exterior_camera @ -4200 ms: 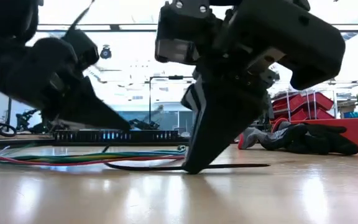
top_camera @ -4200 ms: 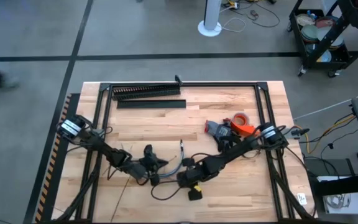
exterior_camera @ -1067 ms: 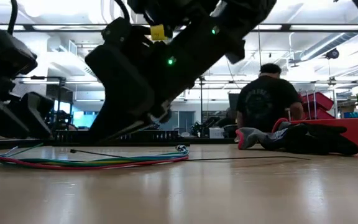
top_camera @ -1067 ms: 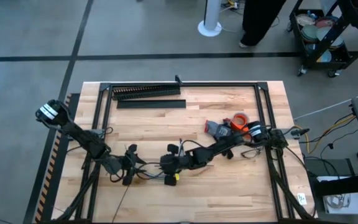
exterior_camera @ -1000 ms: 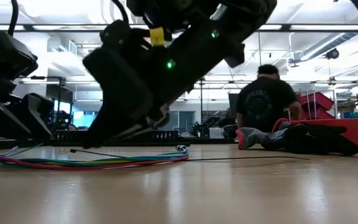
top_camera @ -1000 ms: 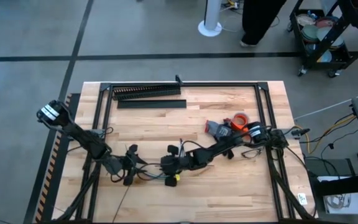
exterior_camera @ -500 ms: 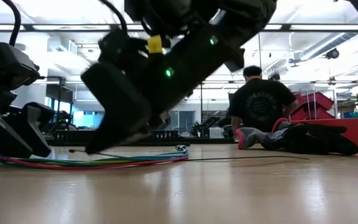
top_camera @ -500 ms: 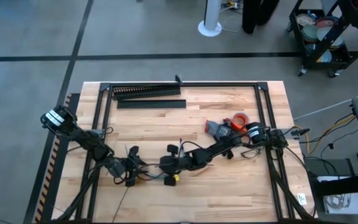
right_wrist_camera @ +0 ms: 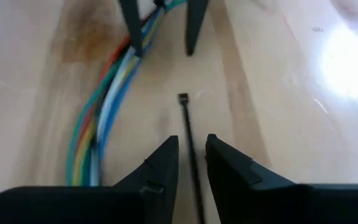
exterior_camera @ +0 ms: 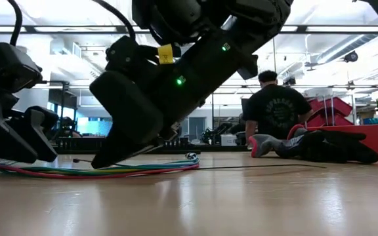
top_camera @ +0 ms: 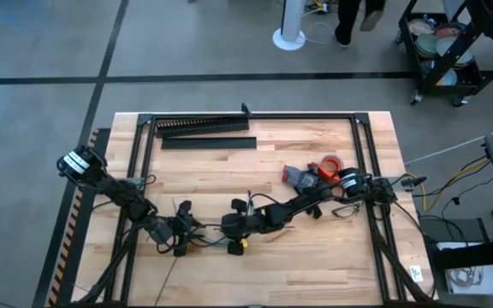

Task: Ziptie cables
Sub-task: Wrap the black zip tie on the cable

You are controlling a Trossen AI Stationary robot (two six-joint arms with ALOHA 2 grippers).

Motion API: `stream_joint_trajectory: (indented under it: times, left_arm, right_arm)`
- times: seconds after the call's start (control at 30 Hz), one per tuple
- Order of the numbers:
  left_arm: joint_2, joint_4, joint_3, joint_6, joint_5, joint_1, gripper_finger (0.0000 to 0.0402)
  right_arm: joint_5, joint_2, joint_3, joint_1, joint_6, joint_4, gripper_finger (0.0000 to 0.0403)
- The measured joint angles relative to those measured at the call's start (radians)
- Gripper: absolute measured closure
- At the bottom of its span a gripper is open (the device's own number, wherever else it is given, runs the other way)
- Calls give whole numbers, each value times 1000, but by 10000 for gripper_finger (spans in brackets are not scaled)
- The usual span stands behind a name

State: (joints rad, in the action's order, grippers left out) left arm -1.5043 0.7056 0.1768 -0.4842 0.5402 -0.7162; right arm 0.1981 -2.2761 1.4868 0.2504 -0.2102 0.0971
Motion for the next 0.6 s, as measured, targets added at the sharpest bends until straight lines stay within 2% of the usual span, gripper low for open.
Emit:
stream_joint_trajectory:
  times: [0.37, 0.6]
  left_arm:
    - [0, 18, 0, -4, 28, 1, 280]
    - [0, 27, -2, -4, 74, 5, 265]
  right_arm:
    - [-18, -28, 2, -2, -24, 9, 396]
    - [11, -24, 3, 0, -16, 52, 401]
